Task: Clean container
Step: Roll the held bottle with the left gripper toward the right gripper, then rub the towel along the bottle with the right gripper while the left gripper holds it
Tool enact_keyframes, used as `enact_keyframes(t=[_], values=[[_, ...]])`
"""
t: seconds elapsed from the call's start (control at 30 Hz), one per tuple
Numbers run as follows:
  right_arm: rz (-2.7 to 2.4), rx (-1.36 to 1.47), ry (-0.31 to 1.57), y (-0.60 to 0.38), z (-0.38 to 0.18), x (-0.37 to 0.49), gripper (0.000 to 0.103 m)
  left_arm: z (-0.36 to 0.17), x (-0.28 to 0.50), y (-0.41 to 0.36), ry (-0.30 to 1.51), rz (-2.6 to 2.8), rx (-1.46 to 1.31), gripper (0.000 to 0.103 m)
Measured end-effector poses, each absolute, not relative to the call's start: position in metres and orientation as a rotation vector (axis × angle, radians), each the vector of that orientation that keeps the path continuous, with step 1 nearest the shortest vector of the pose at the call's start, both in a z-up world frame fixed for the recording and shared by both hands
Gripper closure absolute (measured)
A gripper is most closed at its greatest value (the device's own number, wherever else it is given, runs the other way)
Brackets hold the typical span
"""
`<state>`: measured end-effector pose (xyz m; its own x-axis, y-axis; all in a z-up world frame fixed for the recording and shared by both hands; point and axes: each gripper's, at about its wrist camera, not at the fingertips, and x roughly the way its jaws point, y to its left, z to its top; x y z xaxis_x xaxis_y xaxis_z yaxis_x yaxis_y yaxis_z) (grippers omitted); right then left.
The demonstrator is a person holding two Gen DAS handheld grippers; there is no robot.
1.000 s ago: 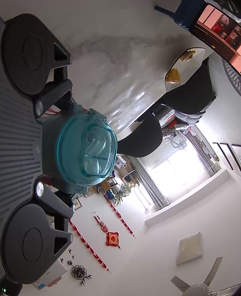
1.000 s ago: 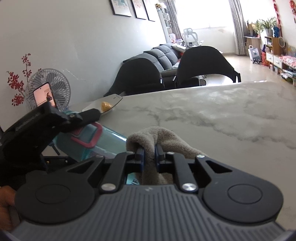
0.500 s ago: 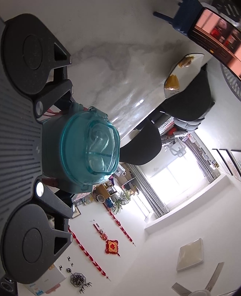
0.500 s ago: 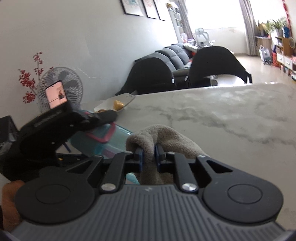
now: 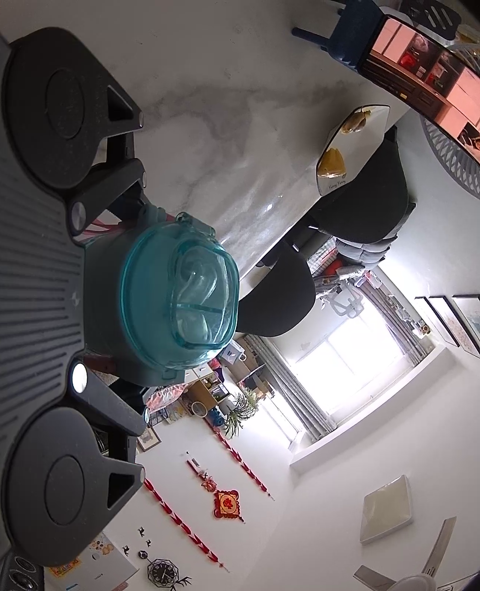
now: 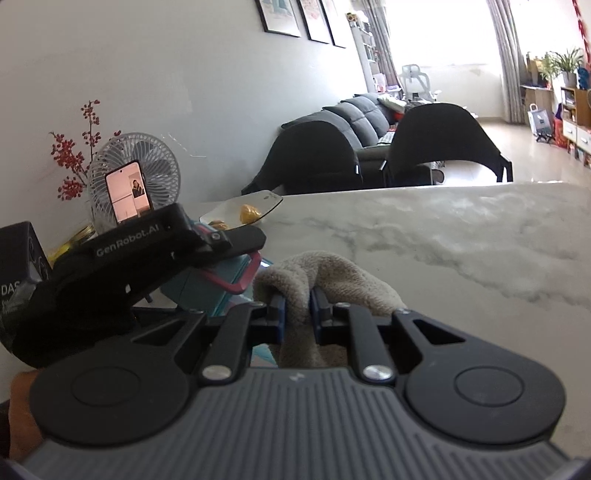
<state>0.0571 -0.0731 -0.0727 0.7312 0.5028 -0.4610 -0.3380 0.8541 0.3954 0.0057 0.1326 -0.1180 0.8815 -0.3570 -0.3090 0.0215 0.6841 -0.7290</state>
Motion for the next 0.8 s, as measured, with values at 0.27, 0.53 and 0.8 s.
enact_keyframes(t=[0.27, 0.53, 0.8], values=[[0.523, 0.358, 0.603, -0.086, -0.075, 0.063, 0.089, -0.115, 0.003, 0.129, 0.426, -0.287, -0.719, 0.022], [0.601, 0.459, 0.626, -0.105, -0.08, 0.073, 0.089, -0.114, -0.002, 0.125, 0.358, -0.463, -0.542, 0.022], [0.653, 0.529, 0.629, -0.106, -0.084, 0.074, 0.089, -0.106, -0.018, 0.107, 0.306, -0.584, -0.316, 0.022]])
